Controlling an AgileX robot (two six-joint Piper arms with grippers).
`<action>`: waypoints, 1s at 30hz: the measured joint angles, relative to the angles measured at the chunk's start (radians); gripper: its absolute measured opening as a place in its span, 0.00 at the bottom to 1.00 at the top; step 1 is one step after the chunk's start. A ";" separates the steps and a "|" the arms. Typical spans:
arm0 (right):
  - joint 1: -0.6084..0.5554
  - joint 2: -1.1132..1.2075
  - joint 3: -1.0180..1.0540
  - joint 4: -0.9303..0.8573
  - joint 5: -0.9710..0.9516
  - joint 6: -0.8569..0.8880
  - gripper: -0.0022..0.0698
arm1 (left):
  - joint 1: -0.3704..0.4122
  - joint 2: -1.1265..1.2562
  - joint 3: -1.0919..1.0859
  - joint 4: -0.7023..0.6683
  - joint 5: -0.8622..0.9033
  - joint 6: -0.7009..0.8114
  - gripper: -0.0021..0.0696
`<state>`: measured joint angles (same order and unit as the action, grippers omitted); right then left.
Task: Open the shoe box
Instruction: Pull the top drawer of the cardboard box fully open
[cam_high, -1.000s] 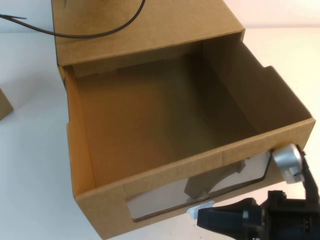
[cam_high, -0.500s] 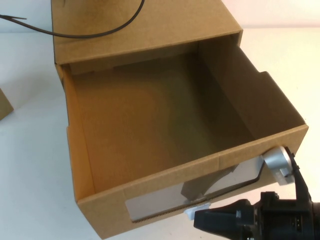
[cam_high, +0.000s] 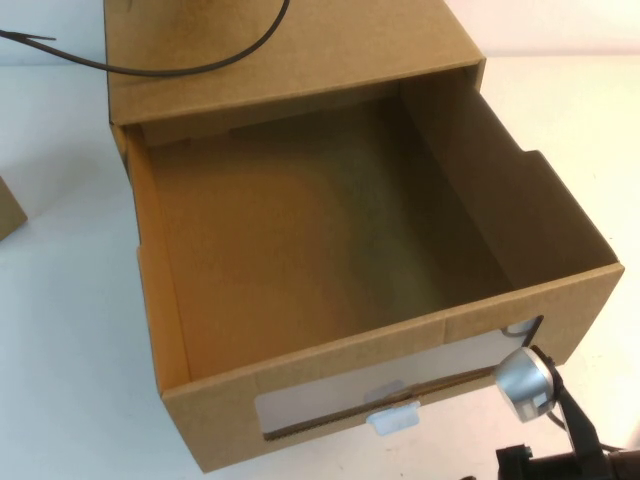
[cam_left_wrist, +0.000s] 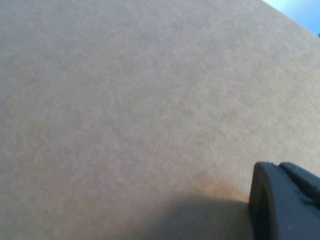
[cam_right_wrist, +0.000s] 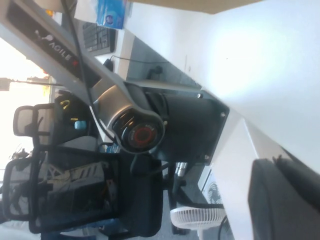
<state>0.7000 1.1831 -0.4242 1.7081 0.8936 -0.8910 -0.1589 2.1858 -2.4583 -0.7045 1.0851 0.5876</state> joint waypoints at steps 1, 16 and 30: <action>0.000 0.000 0.000 0.000 -0.005 -0.002 0.01 | 0.000 0.000 0.000 0.000 0.000 0.000 0.02; 0.000 -0.153 0.004 -0.003 -0.037 -0.005 0.04 | 0.000 -0.064 0.020 0.046 -0.024 0.042 0.02; 0.000 -0.547 0.004 -0.064 -0.472 0.015 0.00 | 0.000 -0.347 0.023 0.165 0.025 0.032 0.02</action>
<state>0.7000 0.6361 -0.4203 1.6444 0.4214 -0.8758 -0.1589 1.8385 -2.4356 -0.5391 1.1096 0.6194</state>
